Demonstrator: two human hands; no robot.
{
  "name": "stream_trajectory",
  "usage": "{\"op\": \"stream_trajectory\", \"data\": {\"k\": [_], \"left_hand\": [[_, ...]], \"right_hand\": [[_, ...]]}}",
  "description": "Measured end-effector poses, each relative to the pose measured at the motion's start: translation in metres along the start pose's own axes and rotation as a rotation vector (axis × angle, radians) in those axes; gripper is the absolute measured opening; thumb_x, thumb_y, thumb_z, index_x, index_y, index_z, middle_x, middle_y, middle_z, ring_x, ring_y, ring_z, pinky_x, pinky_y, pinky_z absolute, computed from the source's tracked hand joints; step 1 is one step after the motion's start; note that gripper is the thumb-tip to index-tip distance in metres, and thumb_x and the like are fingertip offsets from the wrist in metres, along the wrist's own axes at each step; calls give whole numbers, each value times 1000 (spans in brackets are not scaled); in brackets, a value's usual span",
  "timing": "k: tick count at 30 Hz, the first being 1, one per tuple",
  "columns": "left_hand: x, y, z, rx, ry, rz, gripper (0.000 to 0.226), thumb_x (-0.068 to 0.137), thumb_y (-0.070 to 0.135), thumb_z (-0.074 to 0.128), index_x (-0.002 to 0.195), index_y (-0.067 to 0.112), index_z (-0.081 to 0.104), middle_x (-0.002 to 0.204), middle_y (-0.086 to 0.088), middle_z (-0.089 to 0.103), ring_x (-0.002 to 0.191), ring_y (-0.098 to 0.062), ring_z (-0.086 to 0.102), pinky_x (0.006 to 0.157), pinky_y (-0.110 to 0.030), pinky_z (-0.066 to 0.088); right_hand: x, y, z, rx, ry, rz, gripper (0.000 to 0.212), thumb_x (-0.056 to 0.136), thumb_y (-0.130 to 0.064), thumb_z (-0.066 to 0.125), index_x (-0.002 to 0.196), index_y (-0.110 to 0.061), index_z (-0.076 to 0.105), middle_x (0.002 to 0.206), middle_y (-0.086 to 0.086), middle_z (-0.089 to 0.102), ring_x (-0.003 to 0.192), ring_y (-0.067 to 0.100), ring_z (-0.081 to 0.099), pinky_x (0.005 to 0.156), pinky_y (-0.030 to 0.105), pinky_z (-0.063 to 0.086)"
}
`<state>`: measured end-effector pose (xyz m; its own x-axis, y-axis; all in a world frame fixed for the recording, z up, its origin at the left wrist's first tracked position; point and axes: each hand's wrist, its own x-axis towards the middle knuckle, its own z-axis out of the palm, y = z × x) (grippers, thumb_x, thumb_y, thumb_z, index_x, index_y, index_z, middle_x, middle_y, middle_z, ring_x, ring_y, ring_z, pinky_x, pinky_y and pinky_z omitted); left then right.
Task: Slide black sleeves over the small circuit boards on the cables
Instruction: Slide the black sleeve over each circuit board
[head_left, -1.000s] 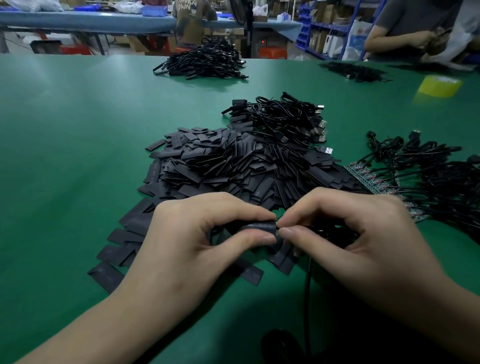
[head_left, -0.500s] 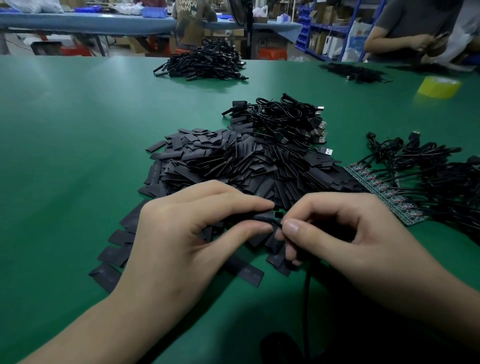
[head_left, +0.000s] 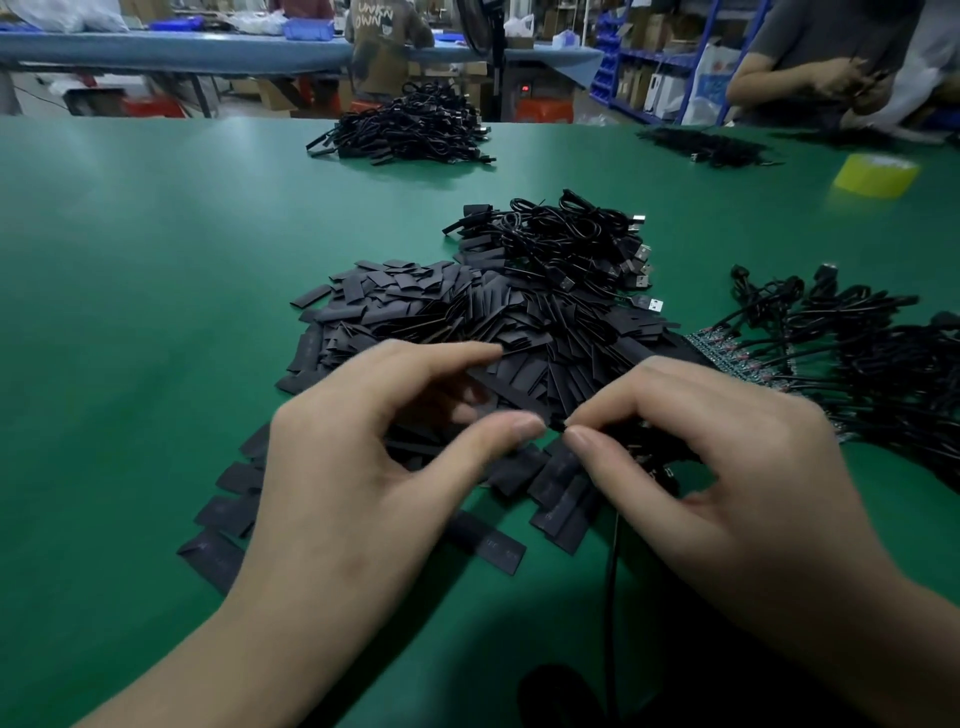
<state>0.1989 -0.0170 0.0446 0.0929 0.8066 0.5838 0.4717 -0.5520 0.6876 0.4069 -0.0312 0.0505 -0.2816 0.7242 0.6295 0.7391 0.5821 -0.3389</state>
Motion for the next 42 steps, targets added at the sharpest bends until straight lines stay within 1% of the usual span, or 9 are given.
{"op": "stream_trajectory", "data": {"k": [4,7,10,14,22,32,36,39,42], "left_hand": [[0,2,3,-3,-57,17,59,70,53,79,124,31,69,95,15,70,94,-4,69,86,-14,51],[1,2,2,-4,-65,30,61,69,52,80,123,28,70,99,13,71,98,-6,68,89,-16,50],[2,4,1,7,-64,62,57,71,51,79,121,25,71,101,11,72,99,-8,69,90,-19,52],[1,6,-1,25,-56,87,52,76,46,79,121,24,70,102,10,72,100,-9,69,91,-21,52],[1,5,-2,78,-52,129,46,77,40,80,117,18,73,101,9,72,95,-8,69,88,-15,48],[1,4,-3,84,-78,150,45,77,42,79,115,18,74,99,8,72,88,-11,69,85,-18,50],[1,0,-2,55,-59,140,43,78,41,81,115,21,73,99,8,73,91,-10,70,85,-18,51],[3,-5,-3,15,-24,111,45,80,44,77,119,24,71,97,8,73,95,-11,70,88,-19,51],[4,-11,-5,-35,24,33,50,77,49,76,123,31,69,95,9,73,94,-10,71,89,-19,52]], "right_hand": [[-1,-1,1,-6,3,-22,10,95,-29,67,87,-25,72,80,-11,67,72,14,65,59,39,50],[-1,-2,2,14,-12,-39,10,95,-26,66,87,-23,72,84,-12,66,77,12,64,63,38,50],[0,-1,2,97,-45,-27,8,94,-21,66,90,-21,73,90,-12,62,85,10,62,73,29,48],[1,0,-1,287,-119,75,11,91,-20,67,91,-30,72,94,-13,61,94,10,64,78,16,45],[3,0,-1,364,-171,101,12,91,-20,67,91,-30,73,92,-15,66,94,11,67,79,22,49],[3,-1,-5,329,-143,79,12,90,-17,67,97,-25,73,90,-12,68,92,8,67,78,19,48],[2,2,-2,298,-195,54,9,89,-28,68,98,-29,70,91,-13,67,93,7,67,79,20,49],[3,6,0,204,-225,52,18,85,-38,71,103,-36,67,94,-17,65,97,5,65,81,23,49],[4,10,-2,105,-283,36,19,86,-50,63,102,-40,62,93,-22,62,94,0,62,80,22,47]]}}
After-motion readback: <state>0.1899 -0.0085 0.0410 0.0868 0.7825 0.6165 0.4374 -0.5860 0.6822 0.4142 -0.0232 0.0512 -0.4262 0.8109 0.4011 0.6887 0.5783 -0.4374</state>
